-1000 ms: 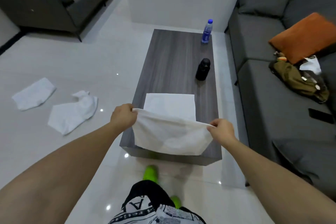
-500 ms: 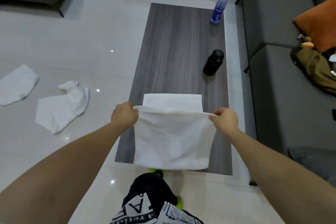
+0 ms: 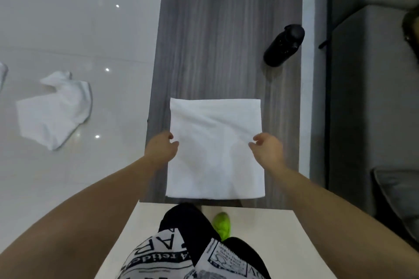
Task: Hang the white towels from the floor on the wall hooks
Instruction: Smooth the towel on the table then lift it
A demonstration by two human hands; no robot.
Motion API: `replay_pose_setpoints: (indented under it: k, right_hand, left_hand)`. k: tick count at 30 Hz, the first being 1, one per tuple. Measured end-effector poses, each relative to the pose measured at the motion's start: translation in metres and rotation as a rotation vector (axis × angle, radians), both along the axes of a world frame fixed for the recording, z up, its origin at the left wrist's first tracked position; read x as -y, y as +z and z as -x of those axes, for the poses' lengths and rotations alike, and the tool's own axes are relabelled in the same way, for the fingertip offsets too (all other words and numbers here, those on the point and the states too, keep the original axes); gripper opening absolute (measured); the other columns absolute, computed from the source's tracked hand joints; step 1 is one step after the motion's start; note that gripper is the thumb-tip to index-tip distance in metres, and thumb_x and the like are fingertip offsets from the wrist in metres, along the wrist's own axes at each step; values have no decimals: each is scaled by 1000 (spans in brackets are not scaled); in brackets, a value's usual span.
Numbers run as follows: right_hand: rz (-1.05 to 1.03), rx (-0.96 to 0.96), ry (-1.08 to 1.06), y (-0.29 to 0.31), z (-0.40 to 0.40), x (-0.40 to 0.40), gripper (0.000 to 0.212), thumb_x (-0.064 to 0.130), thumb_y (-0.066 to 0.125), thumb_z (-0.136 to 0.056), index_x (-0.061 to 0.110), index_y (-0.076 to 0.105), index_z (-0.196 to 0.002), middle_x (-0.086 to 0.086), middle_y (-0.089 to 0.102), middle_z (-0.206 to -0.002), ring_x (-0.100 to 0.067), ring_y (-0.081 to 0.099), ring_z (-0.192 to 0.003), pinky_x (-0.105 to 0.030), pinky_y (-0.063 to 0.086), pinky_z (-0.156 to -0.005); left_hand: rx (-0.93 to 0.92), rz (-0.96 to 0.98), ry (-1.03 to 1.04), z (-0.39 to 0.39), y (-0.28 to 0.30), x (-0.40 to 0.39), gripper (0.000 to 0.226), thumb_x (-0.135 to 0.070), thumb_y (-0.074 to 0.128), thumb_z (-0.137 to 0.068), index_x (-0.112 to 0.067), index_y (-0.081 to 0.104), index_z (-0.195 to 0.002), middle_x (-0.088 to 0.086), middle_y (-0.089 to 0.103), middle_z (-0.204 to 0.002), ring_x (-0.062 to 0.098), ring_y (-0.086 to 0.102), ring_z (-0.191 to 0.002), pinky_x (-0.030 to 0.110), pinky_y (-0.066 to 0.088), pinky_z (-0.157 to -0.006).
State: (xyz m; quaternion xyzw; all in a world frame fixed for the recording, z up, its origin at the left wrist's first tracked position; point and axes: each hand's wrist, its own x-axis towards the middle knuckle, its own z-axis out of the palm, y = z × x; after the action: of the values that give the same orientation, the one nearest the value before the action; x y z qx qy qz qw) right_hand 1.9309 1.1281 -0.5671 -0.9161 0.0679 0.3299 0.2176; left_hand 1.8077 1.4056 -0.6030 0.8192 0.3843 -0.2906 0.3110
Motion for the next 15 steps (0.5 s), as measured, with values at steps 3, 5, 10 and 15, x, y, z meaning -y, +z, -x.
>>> replay_pose_setpoints:
  k: [3, 5, 10, 15]
  right_hand:
    - [23, -116, 20, -26, 43, 13, 26, 26, 67, -90, 14, 67, -114, -5, 69, -107, -14, 57, -88, -22, 41, -77]
    - [49, -186, 65, -43, 68, 21, 25, 28, 67, -89, 17, 68, -111, -2, 69, -106, -15, 60, -91, -21, 40, -77]
    - [195, -138, 492, -85, 120, 36, 32, 27, 62, -91, 17, 62, -121, -6, 64, -115, -25, 52, -113, -30, 44, -80]
    - [157, 121, 1025, -128, 176, 41, 91, 35, 71, -78, 17, 22, -153, -22, 12, -161, -40, 10, -147, -57, 15, -117]
  left_hand:
    - [-49, 63, -7, 30, -18, 19, 34, -34, 56, -94, -17, 57, -124, 4, 64, -107, 18, 55, -86, 27, 42, -73]
    - [-59, 87, -15, 51, -27, 32, 31, -33, 56, -95, -18, 59, -122, 3, 64, -109, 16, 55, -83, 26, 42, -69]
    - [23, 25, -355, 99, -49, 74, 28, -26, 55, -94, -19, 62, -120, 6, 59, -121, 24, 55, -105, 33, 47, -82]
    - [171, -33, -696, 137, -80, 132, 64, -28, 73, -71, -12, 52, -130, 11, 49, -135, 35, 46, -121, 47, 41, -96]
